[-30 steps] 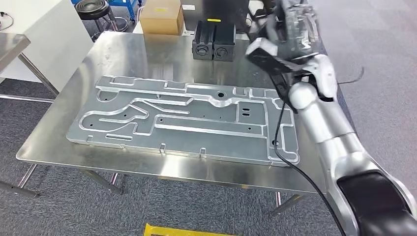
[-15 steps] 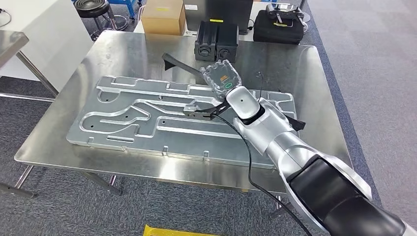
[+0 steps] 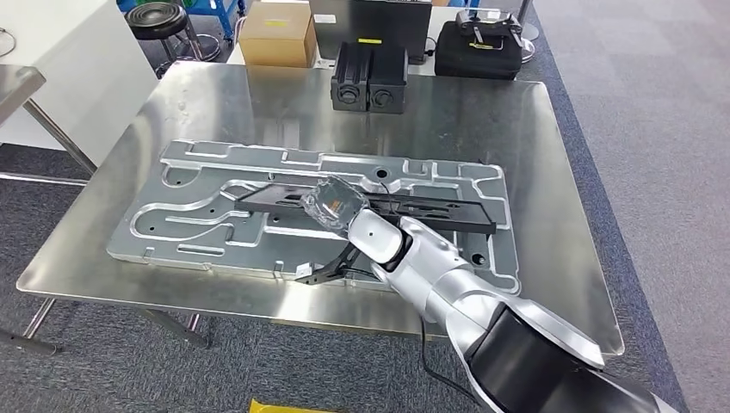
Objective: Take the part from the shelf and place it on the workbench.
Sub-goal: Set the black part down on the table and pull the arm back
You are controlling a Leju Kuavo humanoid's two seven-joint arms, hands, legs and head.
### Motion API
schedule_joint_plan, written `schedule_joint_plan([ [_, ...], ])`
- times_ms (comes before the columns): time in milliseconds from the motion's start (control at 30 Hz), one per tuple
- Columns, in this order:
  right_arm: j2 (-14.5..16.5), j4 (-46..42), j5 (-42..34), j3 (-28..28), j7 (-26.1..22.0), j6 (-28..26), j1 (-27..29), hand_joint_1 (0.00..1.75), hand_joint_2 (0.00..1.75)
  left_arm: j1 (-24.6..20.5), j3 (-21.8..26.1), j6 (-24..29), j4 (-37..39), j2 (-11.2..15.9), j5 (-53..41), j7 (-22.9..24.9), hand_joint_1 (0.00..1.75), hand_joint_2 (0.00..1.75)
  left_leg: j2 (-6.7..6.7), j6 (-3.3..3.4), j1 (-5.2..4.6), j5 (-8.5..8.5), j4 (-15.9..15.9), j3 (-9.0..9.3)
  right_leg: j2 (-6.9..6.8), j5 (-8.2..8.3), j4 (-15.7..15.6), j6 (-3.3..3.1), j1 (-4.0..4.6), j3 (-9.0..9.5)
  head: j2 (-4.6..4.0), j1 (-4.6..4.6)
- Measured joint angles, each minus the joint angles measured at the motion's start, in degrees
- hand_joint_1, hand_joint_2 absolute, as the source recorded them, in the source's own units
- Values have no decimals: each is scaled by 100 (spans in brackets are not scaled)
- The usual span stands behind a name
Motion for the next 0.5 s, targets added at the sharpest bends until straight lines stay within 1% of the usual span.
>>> schedule_joint_plan([
  [33,26,15,-5,30,-34,-91,44,175,175,6,0,-2,0,-5,23,-17,0,175,0,-31,6,-123,181,-65,-3,14,-32,-28,-18,24,0,-1],
  [67,45,32,-8,59,-54,-165,94,175,175,16,0,-3,0,-10,37,-27,0,175,0,-59,21,-298,481,-190,-6,19,-47,-47,-25,40,0,-1],
  [100,57,48,-11,81,-60,-221,143,175,175,31,0,-4,0,-13,48,-34,0,175,-1,-88,30,-493,873,-362,-4,18,-50,-59,-25,43,0,-2],
  [133,65,61,-13,99,-65,-254,190,175,175,51,0,-4,0,-13,56,-37,0,175,0,-111,38,-646,1253,-535,1,16,-48,-65,-22,43,0,-2],
  [167,71,73,-13,111,-71,-275,232,175,175,70,0,-3,0,-13,57,-40,0,175,0,-127,42,-707,1494,-649,8,13,-45,-68,-20,46,0,-2],
  [200,80,81,-14,120,-79,-286,264,175,175,85,0,-3,0,-13,58,-43,0,175,0,-135,44,-672,1546,-677,15,10,-41,-68,-19,50,0,-2],
  [233,91,88,-14,128,-88,-291,283,175,175,91,0,-3,0,-13,59,-45,0,175,1,-133,44,-516,1321,-569,22,5,-37,-63,-19,59,0,-2],
  [267,99,94,-14,135,-92,-293,291,175,175,91,0,-3,0,-13,59,-46,0,175,3,-122,45,-301,903,-363,25,-3,-32,-54,-18,70,0,-2],
  [300,108,98,-15,140,-95,-293,293,131,131,87,0,-3,0,-13,59,-47,0,175,6,-97,39,-138,469,-149,27,-12,-26,-39,-11,81,0,-1],
  [333,115,103,-16,144,-96,-294,292,87,87,84,0,-3,0,-13,60,-50,0,175,6,-60,27,-7,101,35,32,-19,-21,-18,-1,87,0,-1],
  [367,120,107,-18,145,-98,-302,290,44,44,84,0,-3,0,-13,61,-54,0,175,6,-22,13,40,-95,132,36,-21,-18,7,9,89,0,-1],
  [400,124,111,-20,145,-103,-334,292,0,0,85,0,-1,0,-13,63,-60,0,175,4,17,-3,31,-145,153,41,-19,-21,34,15,90,0,-1],
  [433,125,116,-21,145,-110,-381,293,0,0,87,0,4,0,-13,67,-69,0,175,1,52,-9,47,-153,157,46,-13,-27,64,16,92,0,-1],
  [467,125,124,-23,145,-118,-451,299,0,0,89,0,18,0,-15,74,-77,0,131,7,85,3,61,-168,164,45,-22,-18,97,14,93,0,-1],
  [500,123,134,-28,145,-127,-536,312,0,0,88,0,39,0,-16,83,-86,0,87,14,120,16,79,-189,172,40,-72,37,128,12,74,0,0],
])
